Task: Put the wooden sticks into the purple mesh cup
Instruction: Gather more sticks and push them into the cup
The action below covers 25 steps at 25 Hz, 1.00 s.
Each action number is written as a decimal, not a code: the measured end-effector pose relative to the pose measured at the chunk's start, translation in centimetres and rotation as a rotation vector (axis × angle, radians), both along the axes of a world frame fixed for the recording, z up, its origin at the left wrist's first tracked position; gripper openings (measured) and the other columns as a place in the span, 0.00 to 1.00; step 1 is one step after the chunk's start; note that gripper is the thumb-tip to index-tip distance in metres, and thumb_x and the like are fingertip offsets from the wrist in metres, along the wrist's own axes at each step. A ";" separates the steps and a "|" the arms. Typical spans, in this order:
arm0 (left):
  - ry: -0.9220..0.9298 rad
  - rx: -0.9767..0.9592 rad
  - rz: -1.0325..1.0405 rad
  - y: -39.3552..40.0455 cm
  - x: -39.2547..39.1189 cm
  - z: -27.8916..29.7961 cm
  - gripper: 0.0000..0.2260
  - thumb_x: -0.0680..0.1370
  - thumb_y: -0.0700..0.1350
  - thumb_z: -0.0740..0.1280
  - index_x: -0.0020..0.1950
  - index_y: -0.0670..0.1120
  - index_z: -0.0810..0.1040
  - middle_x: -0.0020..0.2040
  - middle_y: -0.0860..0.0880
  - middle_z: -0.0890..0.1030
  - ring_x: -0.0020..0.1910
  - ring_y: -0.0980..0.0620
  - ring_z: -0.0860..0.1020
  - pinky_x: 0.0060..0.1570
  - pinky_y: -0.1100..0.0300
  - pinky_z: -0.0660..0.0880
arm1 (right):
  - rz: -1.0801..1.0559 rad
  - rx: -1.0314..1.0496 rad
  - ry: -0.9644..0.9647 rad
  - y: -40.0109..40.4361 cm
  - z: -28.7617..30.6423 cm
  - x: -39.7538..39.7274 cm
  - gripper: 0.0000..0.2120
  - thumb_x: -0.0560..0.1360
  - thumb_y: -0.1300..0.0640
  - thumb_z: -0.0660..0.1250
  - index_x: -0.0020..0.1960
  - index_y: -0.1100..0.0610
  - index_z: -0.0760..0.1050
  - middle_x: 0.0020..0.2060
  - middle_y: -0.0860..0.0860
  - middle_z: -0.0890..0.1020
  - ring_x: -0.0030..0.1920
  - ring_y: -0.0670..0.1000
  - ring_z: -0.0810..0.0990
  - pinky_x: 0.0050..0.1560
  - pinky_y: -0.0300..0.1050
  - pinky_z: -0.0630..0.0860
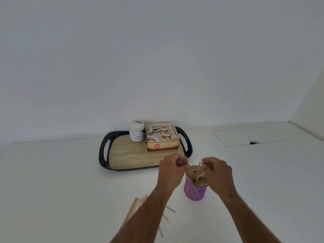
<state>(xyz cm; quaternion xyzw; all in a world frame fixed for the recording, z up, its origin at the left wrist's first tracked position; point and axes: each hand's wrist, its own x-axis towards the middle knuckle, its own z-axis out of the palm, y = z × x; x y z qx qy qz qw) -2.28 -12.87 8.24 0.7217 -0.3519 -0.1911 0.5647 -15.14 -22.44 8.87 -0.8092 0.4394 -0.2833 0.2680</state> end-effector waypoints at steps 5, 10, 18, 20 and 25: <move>-0.066 0.025 0.000 0.3 0.5 -0.3 0.08 0.74 0.46 0.76 0.52 0.48 0.86 0.41 0.57 0.85 0.41 0.62 0.83 0.44 0.70 0.78 | 0.033 0.028 0.131 -0.5 -0.3 -0.2 0.15 0.78 0.62 0.63 0.64 0.60 0.77 0.59 0.54 0.82 0.59 0.54 0.80 0.60 0.44 0.73; -0.050 -0.029 0.142 1.3 2.8 -1.4 0.12 0.79 0.55 0.68 0.47 0.49 0.86 0.35 0.55 0.83 0.37 0.58 0.81 0.42 0.56 0.81 | 0.007 -0.053 0.165 -0.4 0.0 0.2 0.17 0.76 0.55 0.67 0.65 0.55 0.76 0.57 0.54 0.83 0.57 0.55 0.79 0.58 0.48 0.74; -0.275 0.337 0.276 9.0 9.6 -6.7 0.23 0.77 0.63 0.64 0.65 0.50 0.78 0.61 0.53 0.82 0.62 0.53 0.78 0.63 0.54 0.74 | 0.243 -0.474 0.296 2.4 0.2 2.9 0.19 0.58 0.47 0.80 0.48 0.48 0.82 0.51 0.45 0.83 0.56 0.54 0.77 0.52 0.54 0.73; -0.384 0.546 0.256 11.8 10.7 -8.6 0.31 0.77 0.68 0.59 0.72 0.50 0.72 0.70 0.50 0.76 0.72 0.50 0.70 0.71 0.51 0.67 | 0.277 -0.549 0.430 2.8 -0.7 3.8 0.19 0.54 0.45 0.80 0.43 0.46 0.83 0.54 0.48 0.82 0.59 0.56 0.76 0.55 0.58 0.73; -0.514 0.950 0.223 17.3 11.4 -12.1 0.47 0.68 0.77 0.37 0.81 0.53 0.52 0.82 0.49 0.51 0.81 0.48 0.47 0.77 0.40 0.48 | 0.244 -0.594 0.610 3.5 -1.4 5.4 0.13 0.52 0.47 0.80 0.33 0.49 0.81 0.58 0.53 0.79 0.64 0.61 0.72 0.60 0.66 0.66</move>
